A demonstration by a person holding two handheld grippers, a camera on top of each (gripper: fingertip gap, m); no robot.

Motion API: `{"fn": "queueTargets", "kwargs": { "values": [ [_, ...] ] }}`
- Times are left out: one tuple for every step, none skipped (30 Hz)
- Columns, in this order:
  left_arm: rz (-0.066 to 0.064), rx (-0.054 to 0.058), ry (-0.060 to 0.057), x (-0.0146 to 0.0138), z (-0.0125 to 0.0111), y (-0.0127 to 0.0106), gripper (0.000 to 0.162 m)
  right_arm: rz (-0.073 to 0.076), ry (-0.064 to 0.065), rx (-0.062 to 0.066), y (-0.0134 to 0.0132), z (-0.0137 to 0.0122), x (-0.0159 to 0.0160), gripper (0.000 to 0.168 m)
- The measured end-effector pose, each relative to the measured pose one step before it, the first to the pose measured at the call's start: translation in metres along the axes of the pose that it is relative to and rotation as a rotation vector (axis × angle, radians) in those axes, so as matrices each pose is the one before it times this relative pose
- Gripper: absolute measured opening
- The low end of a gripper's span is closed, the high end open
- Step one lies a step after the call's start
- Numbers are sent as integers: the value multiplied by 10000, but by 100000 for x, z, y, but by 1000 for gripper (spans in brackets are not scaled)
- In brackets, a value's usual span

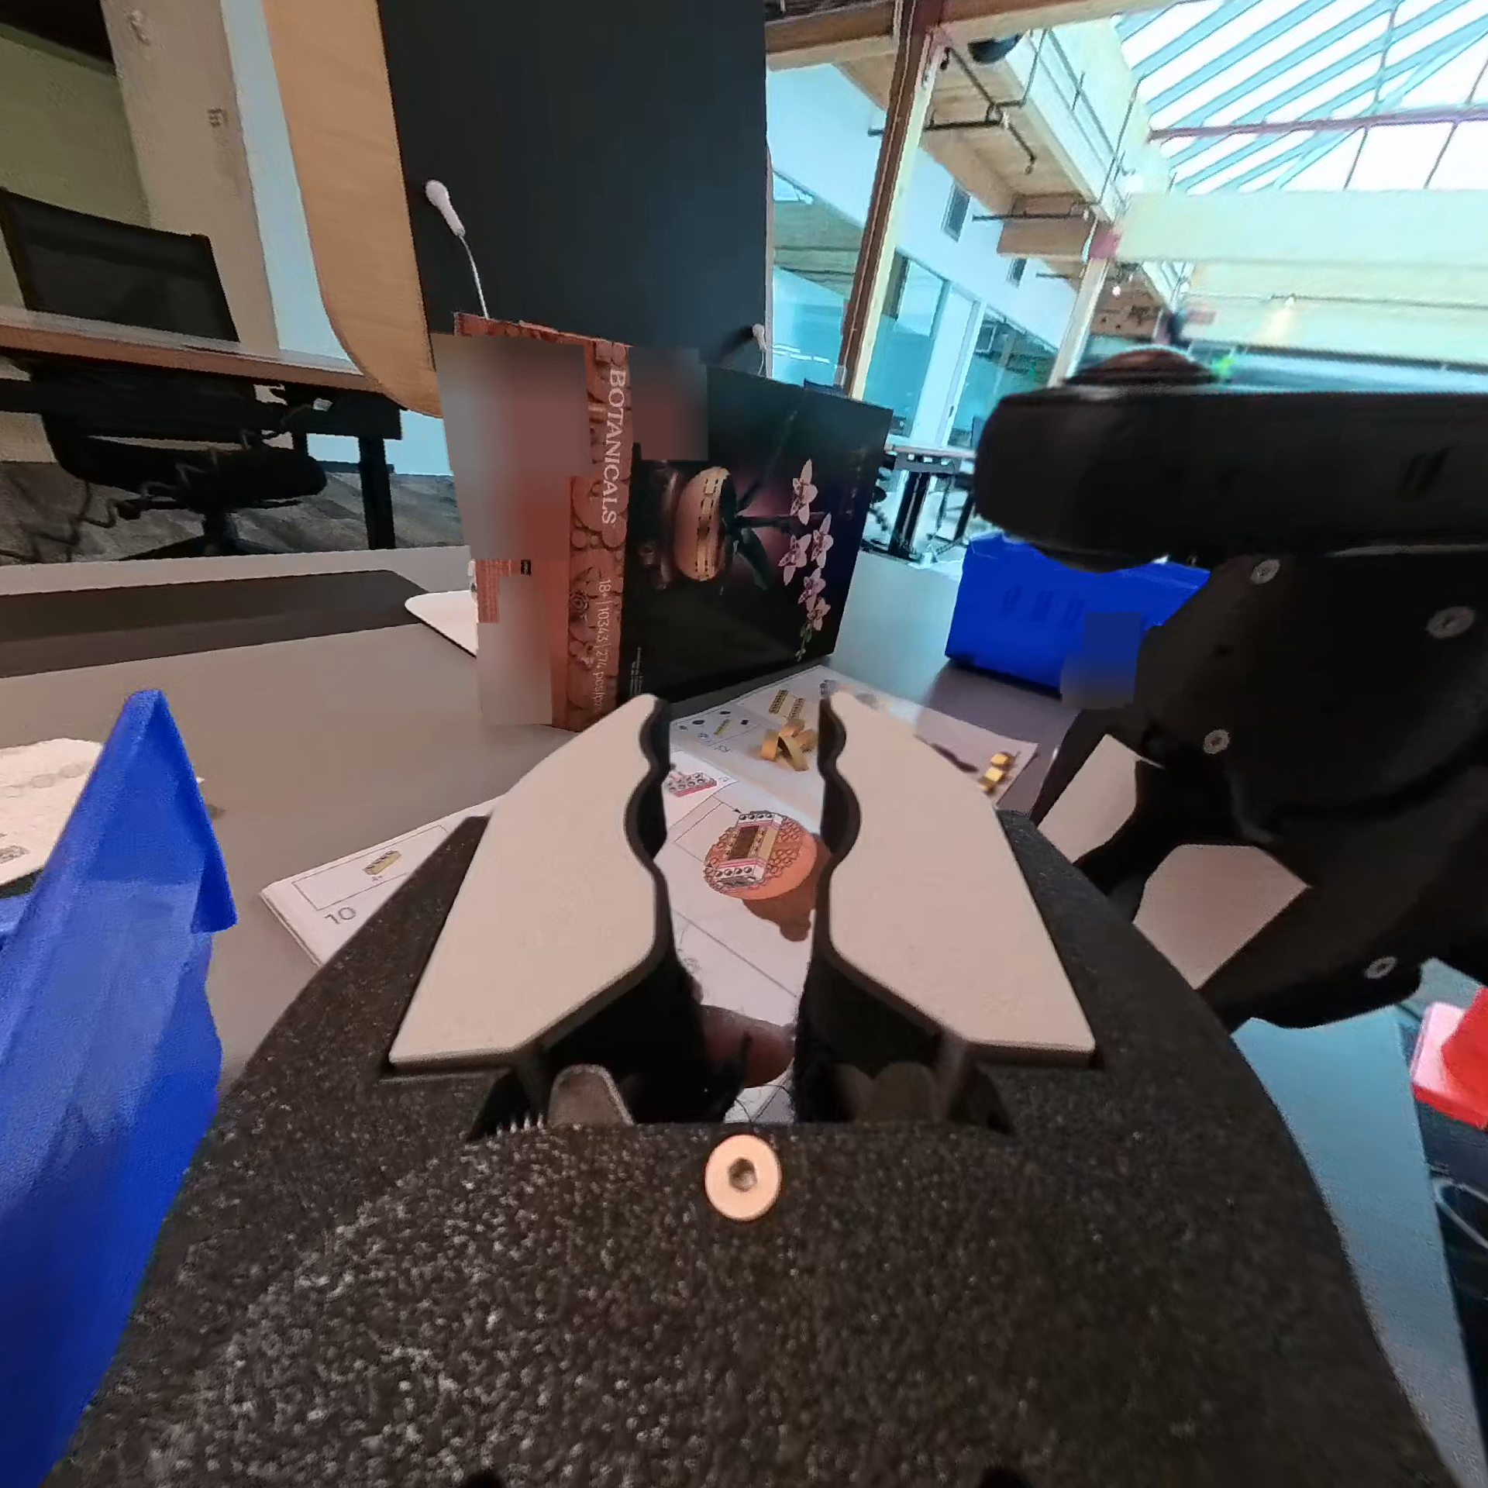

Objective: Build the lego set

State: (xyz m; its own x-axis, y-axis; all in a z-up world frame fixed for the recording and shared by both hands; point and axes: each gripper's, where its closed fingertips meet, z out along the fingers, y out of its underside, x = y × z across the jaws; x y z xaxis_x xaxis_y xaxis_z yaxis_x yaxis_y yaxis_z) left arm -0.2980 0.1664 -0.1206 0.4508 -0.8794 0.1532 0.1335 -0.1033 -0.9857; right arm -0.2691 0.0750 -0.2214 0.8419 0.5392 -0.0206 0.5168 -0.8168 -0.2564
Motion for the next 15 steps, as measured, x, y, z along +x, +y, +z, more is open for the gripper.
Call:
{"fn": "queueTargets", "kwargs": {
  "values": [
    [124,-135,146,229,68,208,35,0,67,-112,126,276,69,13],
    [98,-101,237,406,114,188,35,-25,72,-93,156,244,106,13],
    [85,-74,177,355,141,151,35,-11,14,-5,85,203,70,13],
    [93,-79,39,164,133,154,35,36,-75,63,12,144,-35,14],
    [114,-82,-64,-6,107,160,35,1,-140,114,-49,22,-123,17],
    [125,-62,-111,-105,79,146,36,-117,-174,139,-37,-137,-158,23],
    [101,-53,-128,-134,52,129,36,-184,-155,189,-3,-382,-74,28],
    [61,-55,-113,-115,54,138,37,-78,-168,367,-128,-670,45,30],
    [37,-50,-44,-21,53,120,38,-24,-379,530,-351,-974,-173,33],
    [22,-39,36,138,84,109,38,-115,-534,767,-631,-1360,-451,36],
    [4,-61,79,206,113,146,39,-239,-401,1014,-972,-1704,-323,38],
    [12,-111,102,237,140,211,38,-321,-157,1226,-1293,-1976,39,42],
    [38,-136,74,171,128,230,38,-288,185,1273,-1379,-2108,642,45],
    [64,-110,22,97,99,165,38,-220,414,1137,-1196,-2060,1164,52],
    [70,-14,-63,-8,42,3,39,-165,502,971,-914,-1855,1522,61]
  ]
}}
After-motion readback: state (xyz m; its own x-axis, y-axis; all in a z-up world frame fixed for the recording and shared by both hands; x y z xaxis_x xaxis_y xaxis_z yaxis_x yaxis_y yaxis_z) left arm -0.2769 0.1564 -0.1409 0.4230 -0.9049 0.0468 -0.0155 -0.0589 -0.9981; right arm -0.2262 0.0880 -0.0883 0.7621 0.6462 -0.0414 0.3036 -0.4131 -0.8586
